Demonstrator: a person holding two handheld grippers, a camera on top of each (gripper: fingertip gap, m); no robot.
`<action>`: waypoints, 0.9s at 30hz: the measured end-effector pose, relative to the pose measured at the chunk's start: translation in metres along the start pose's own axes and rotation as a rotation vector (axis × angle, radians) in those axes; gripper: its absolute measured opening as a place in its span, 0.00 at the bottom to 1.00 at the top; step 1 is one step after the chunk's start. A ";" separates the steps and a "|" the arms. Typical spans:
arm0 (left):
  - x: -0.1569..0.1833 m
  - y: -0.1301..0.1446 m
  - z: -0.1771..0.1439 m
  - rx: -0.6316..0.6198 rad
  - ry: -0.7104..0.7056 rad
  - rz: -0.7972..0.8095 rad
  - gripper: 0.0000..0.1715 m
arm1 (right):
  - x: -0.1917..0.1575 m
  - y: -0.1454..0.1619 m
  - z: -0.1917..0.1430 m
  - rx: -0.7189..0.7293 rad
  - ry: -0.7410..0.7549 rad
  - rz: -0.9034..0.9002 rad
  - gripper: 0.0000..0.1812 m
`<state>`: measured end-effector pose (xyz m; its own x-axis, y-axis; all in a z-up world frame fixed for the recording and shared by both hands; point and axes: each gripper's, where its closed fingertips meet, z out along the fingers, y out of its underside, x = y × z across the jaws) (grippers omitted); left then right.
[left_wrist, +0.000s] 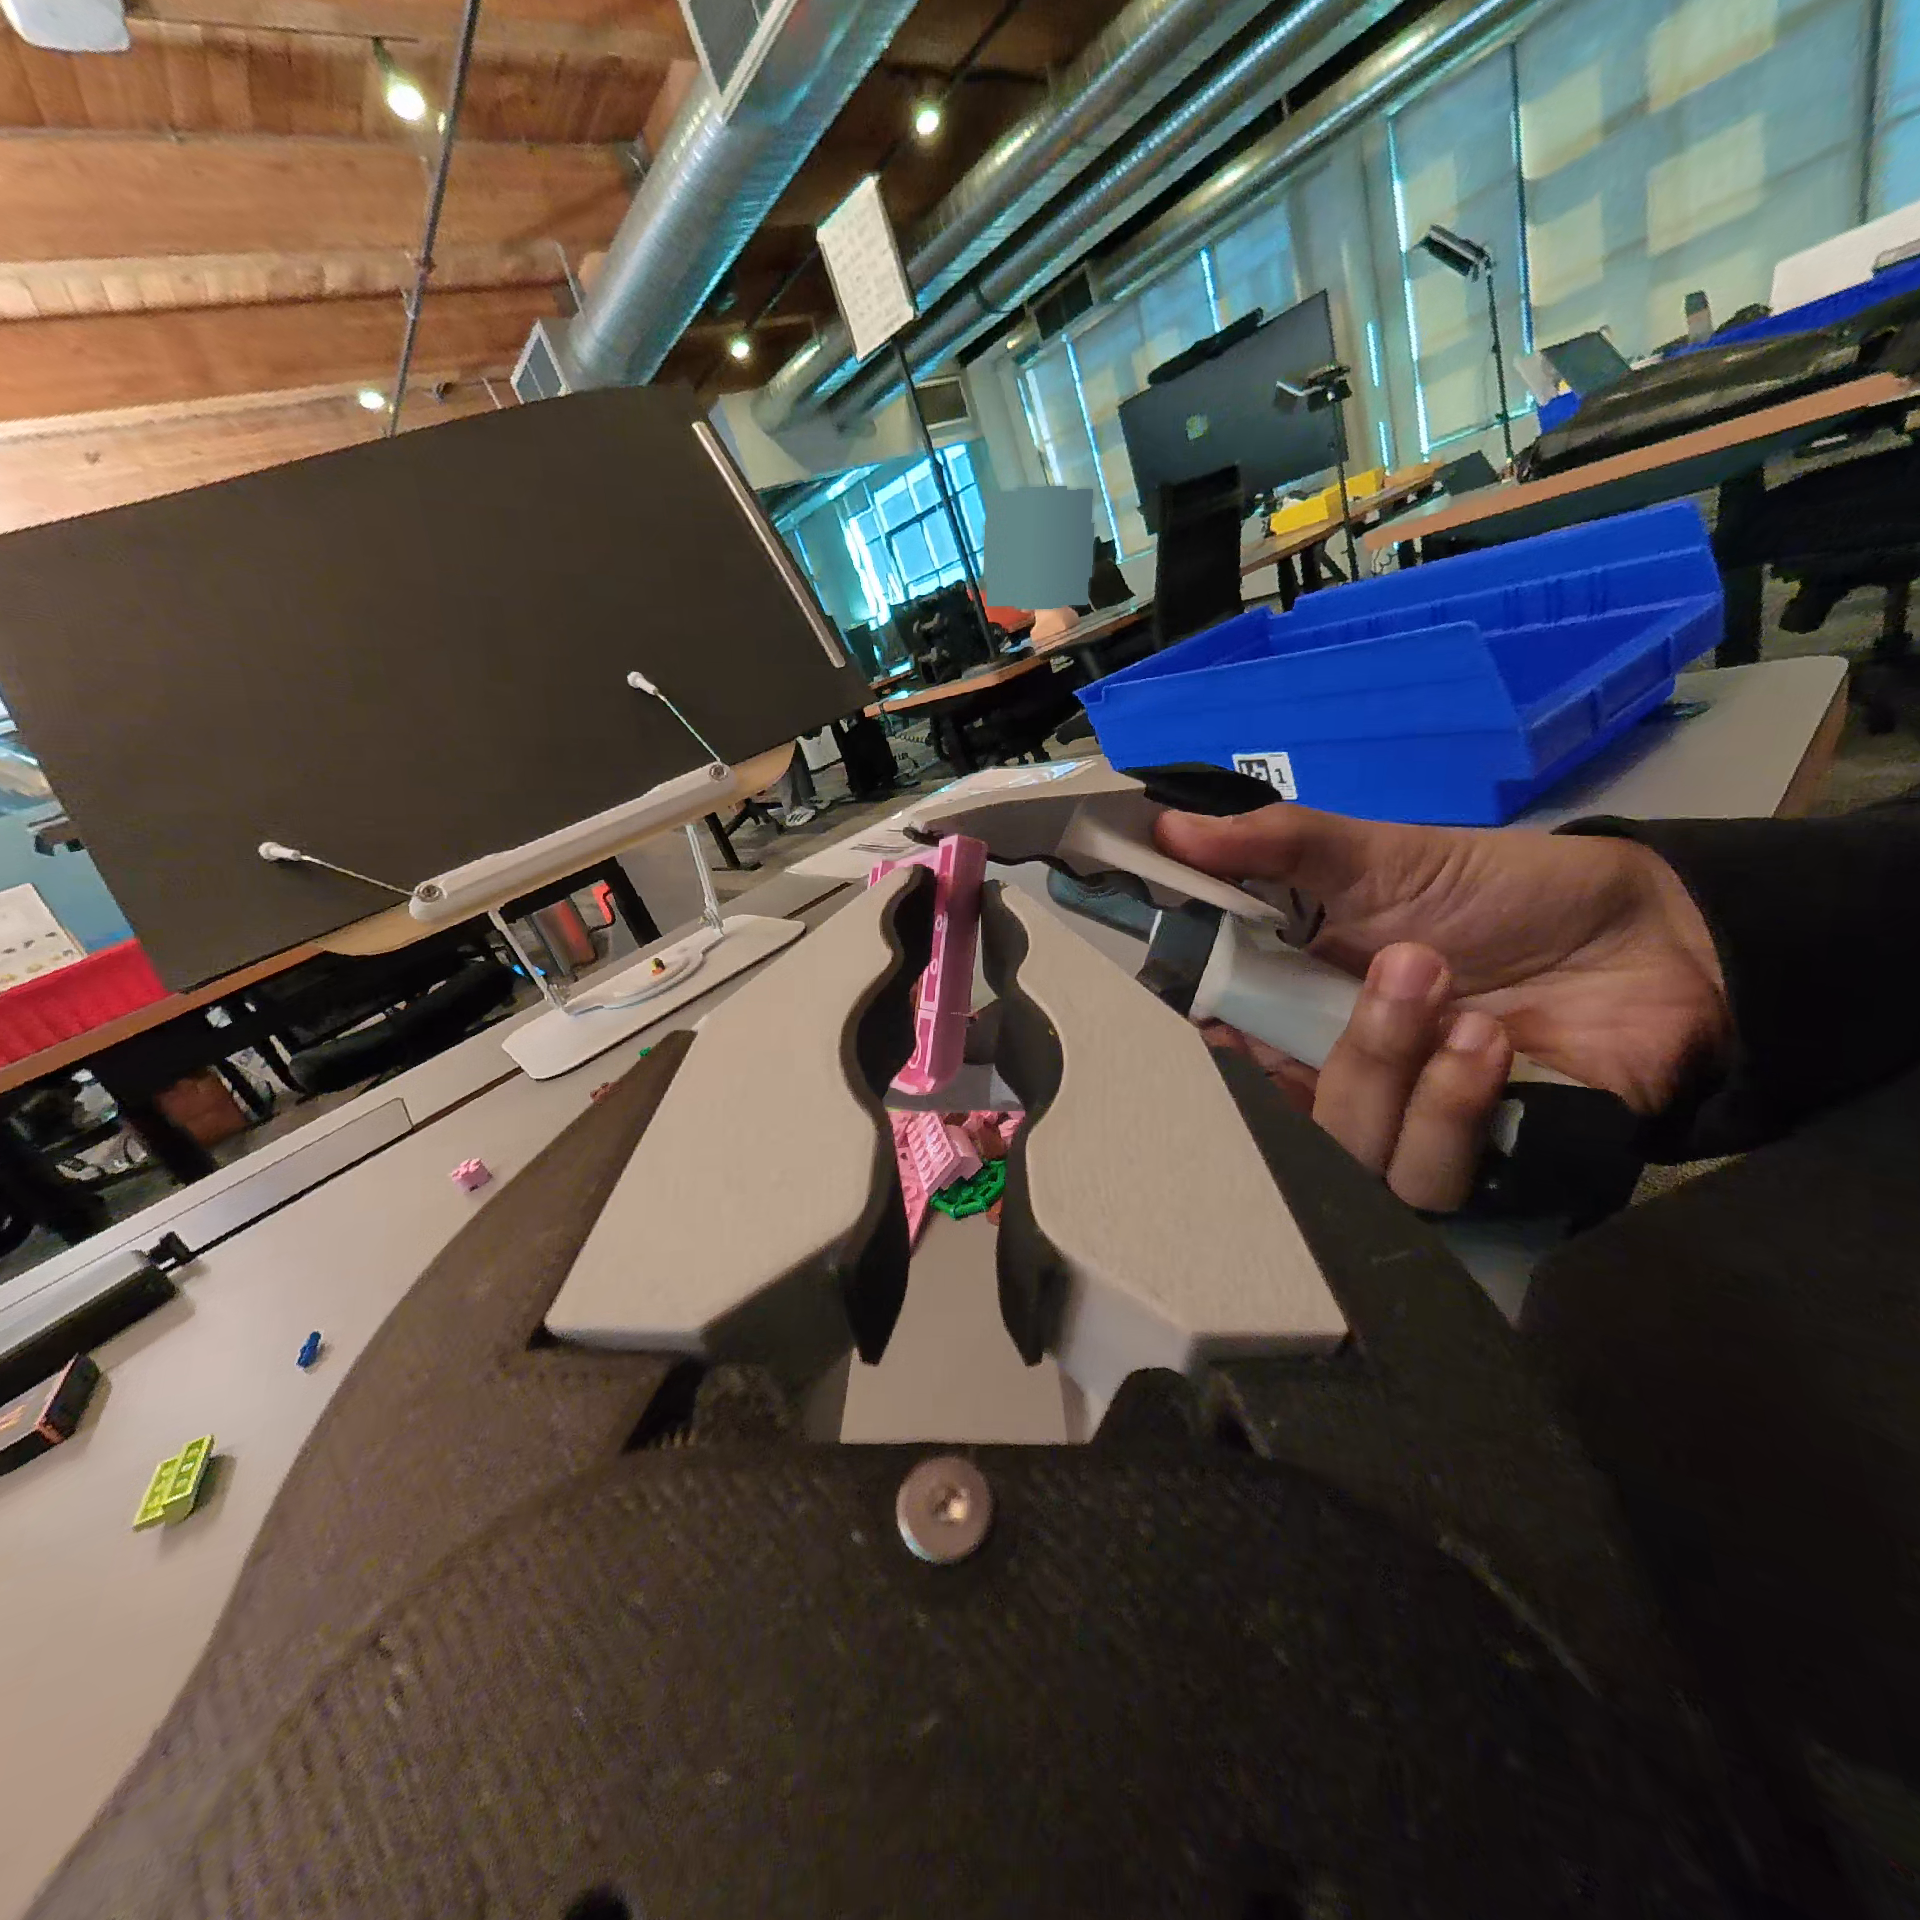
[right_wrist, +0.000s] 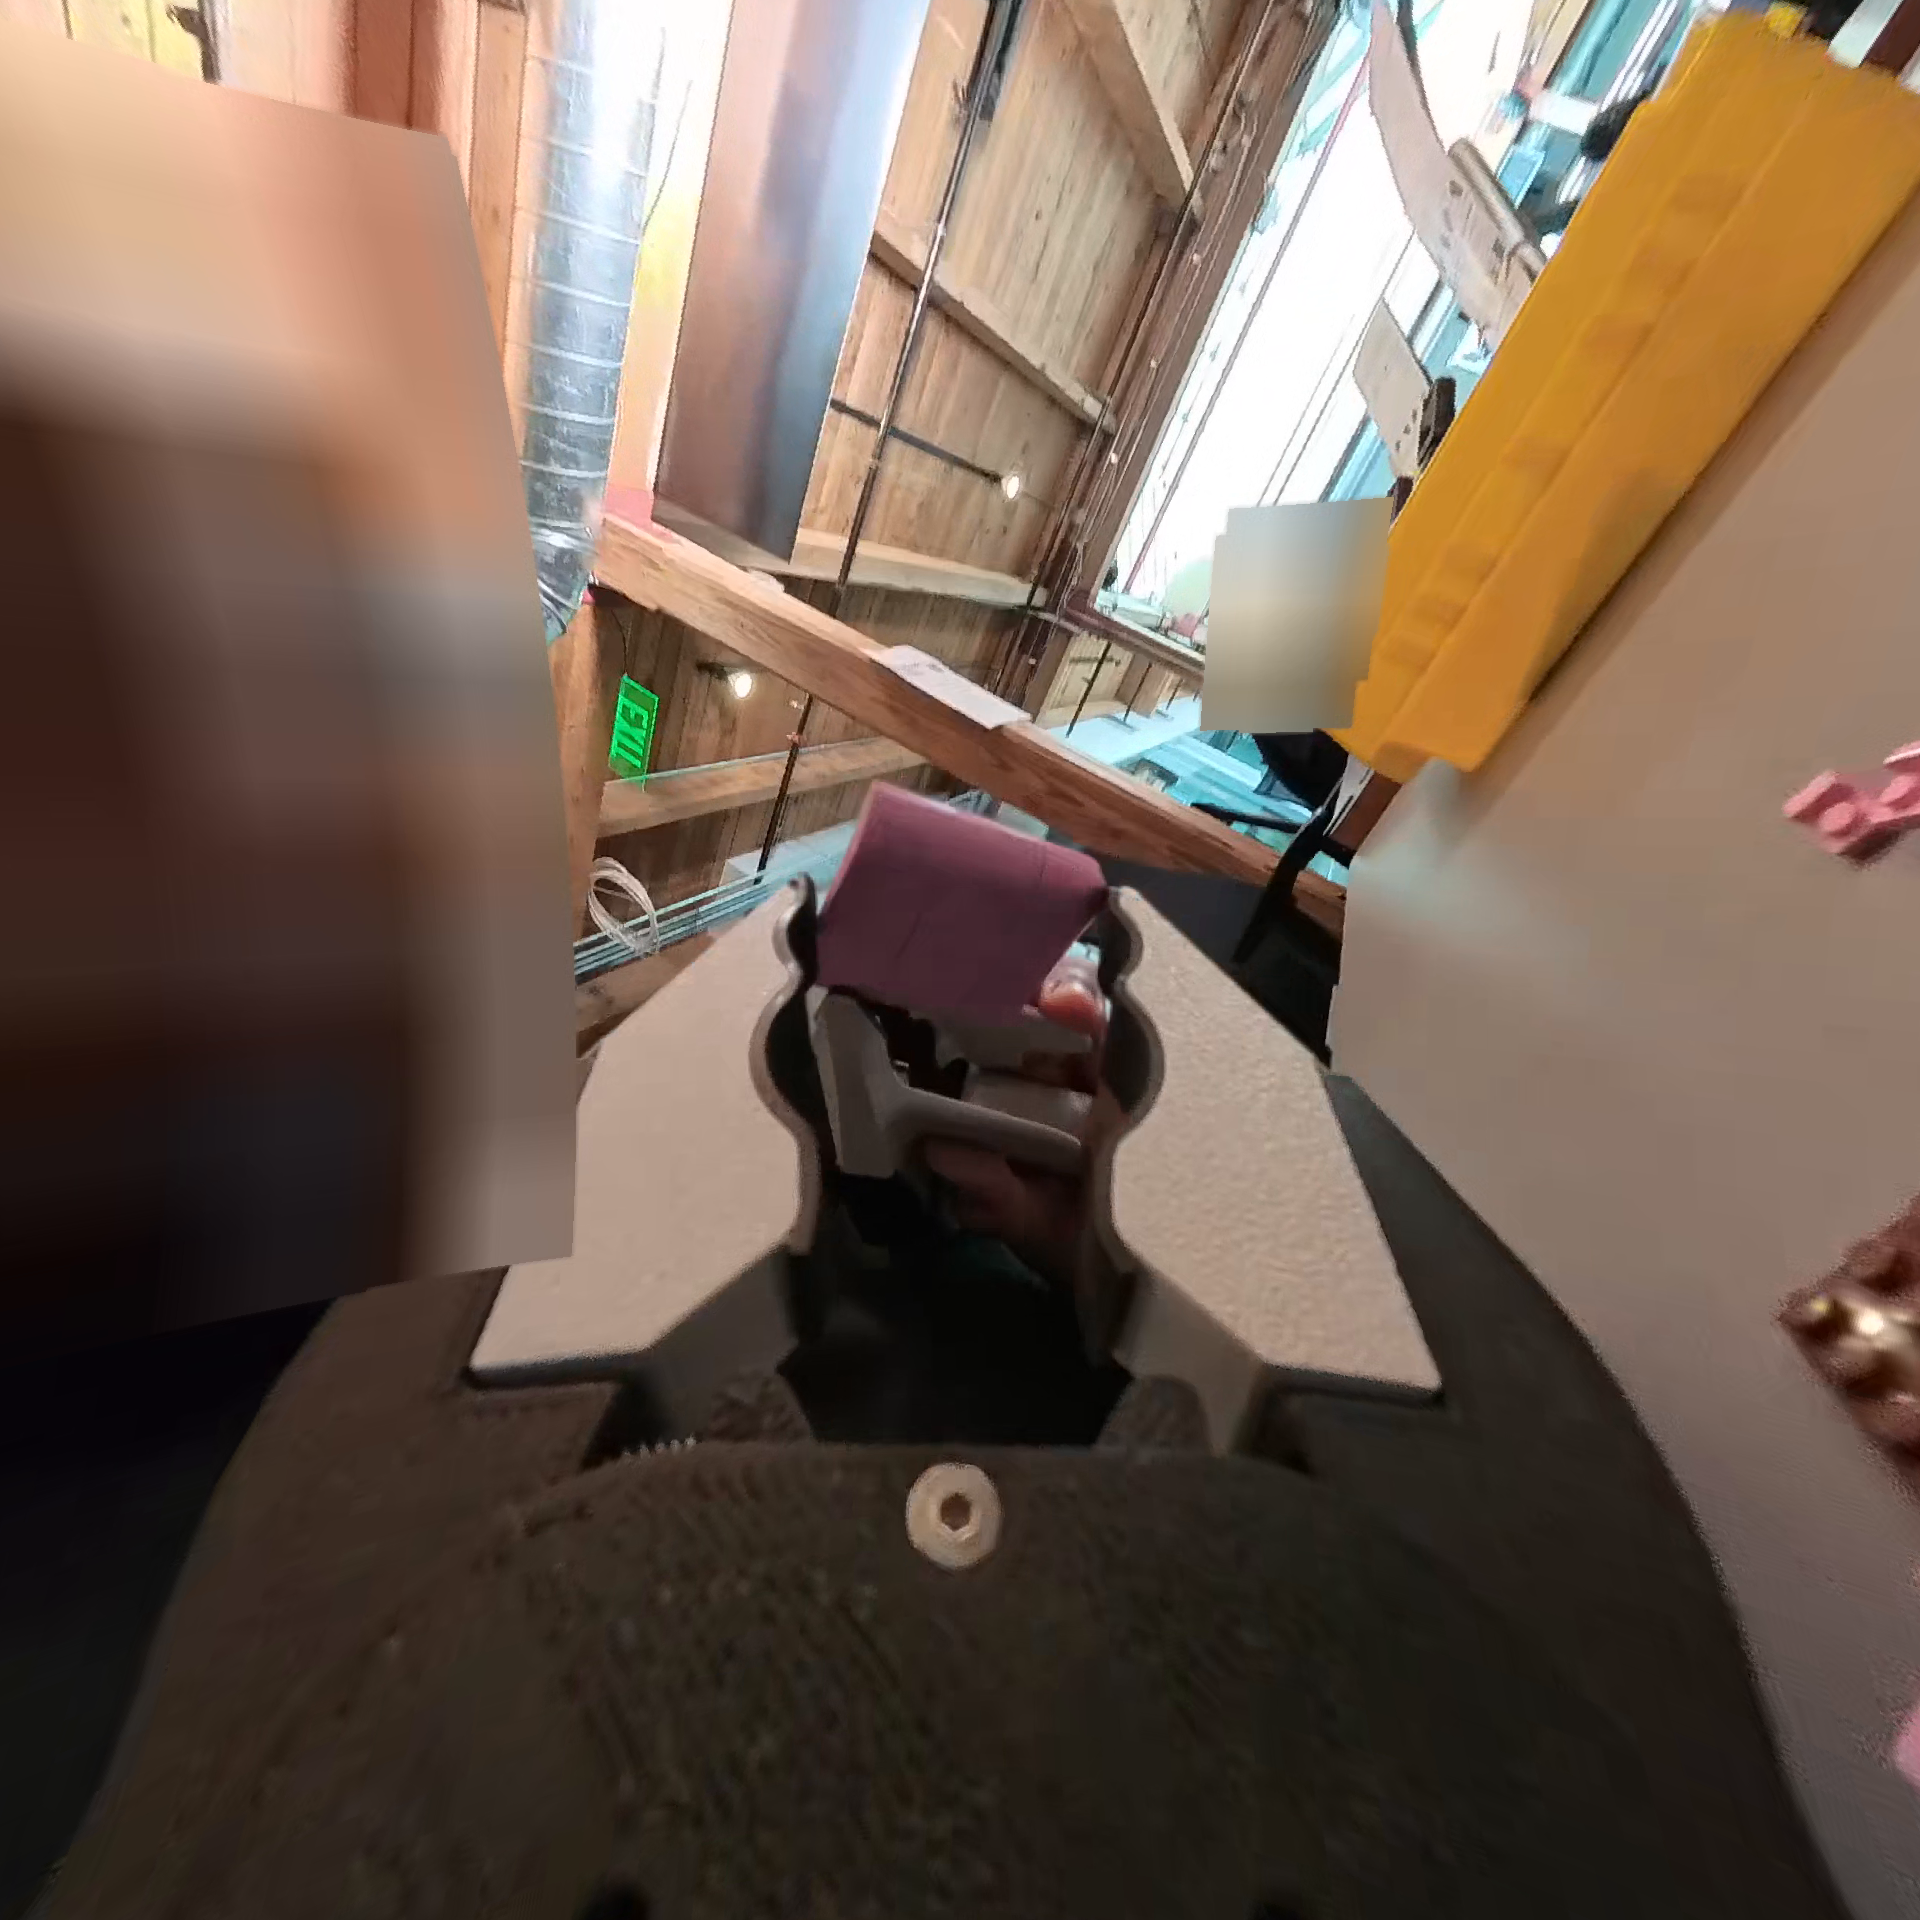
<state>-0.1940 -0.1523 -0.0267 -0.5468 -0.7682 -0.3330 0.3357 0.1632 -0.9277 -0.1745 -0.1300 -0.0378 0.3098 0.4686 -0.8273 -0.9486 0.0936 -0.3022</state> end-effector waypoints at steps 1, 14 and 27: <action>0.001 0.000 0.000 0.004 0.007 0.005 0.03 | -0.001 0.003 0.002 -0.017 -0.003 0.004 0.29; 0.007 -0.015 -0.009 0.138 0.196 -0.352 0.16 | -0.020 0.011 -0.001 -0.140 -0.044 -0.186 0.28; 0.015 0.032 0.004 -0.238 0.440 -0.786 0.29 | -0.005 0.027 -0.021 -0.448 0.221 -0.763 0.28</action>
<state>-0.1882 -0.1612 -0.0609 -0.8082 -0.4163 0.4166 -0.3935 -0.1446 -0.9079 -0.2004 -0.1481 -0.0513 0.8924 0.2357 -0.3849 -0.3813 -0.0628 -0.9223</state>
